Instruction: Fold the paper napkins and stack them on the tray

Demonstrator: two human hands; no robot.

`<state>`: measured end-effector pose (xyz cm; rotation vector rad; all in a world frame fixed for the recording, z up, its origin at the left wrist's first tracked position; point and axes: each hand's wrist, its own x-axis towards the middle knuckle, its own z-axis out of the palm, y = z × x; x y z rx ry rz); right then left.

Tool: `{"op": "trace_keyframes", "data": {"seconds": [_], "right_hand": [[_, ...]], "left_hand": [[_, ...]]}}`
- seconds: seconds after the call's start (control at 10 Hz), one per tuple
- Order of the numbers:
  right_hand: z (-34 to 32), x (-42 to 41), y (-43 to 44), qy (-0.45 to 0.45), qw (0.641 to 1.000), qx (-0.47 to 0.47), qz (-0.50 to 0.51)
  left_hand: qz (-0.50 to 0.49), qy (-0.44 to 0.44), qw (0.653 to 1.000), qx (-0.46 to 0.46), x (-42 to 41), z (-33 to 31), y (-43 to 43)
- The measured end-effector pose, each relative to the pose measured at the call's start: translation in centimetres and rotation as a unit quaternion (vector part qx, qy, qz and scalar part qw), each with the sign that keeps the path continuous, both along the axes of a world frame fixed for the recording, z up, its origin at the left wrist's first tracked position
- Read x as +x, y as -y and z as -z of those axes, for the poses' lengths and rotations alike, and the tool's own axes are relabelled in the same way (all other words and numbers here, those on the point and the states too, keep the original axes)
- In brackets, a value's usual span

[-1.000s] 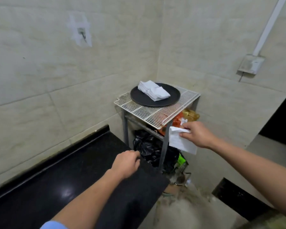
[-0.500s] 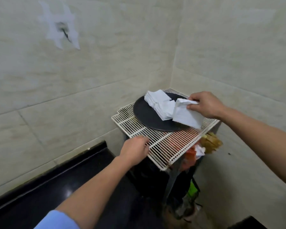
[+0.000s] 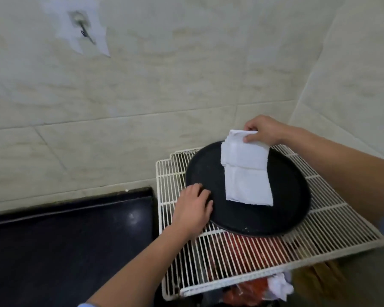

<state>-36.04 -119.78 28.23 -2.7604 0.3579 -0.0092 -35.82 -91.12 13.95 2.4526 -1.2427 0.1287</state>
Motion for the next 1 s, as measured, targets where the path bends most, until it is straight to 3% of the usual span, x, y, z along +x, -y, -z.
{"op": "trace_keyframes", "data": {"seconds": [0.2, 0.4, 0.6, 0.8, 0.9, 1.0], "right_hand": [[4.7, 4.3, 3.6, -0.011, 1.0, -0.017, 0.02], [7.8, 2.3, 1.3, 0.116, 0.991, -0.061, 0.04], [12.5, 0.2, -1.2, -0.002, 0.997, -0.075, 0.021], [10.9, -0.3, -2.0, -0.042, 0.998, -0.042, 0.03], [8.2, -1.3, -2.2, 0.003, 0.998, 0.034, 0.053], [4.4, -2.2, -2.4, 0.172, 0.977, 0.094, 0.084]], "left_hand": [[-0.034, -0.004, 0.999, -0.003, -0.5, 0.5, 0.1], [-0.023, 0.007, 1.0, 0.006, -0.4, 0.9, 0.1], [-0.012, 0.011, 1.0, 0.021, -0.1, 0.8, 0.0], [-0.006, 0.008, 0.999, 0.047, -0.1, 0.5, 0.0], [0.002, 0.011, 0.998, 0.067, 0.2, 0.2, 0.0], [0.005, 0.012, 0.993, 0.116, 1.0, -0.7, 0.6]]}}
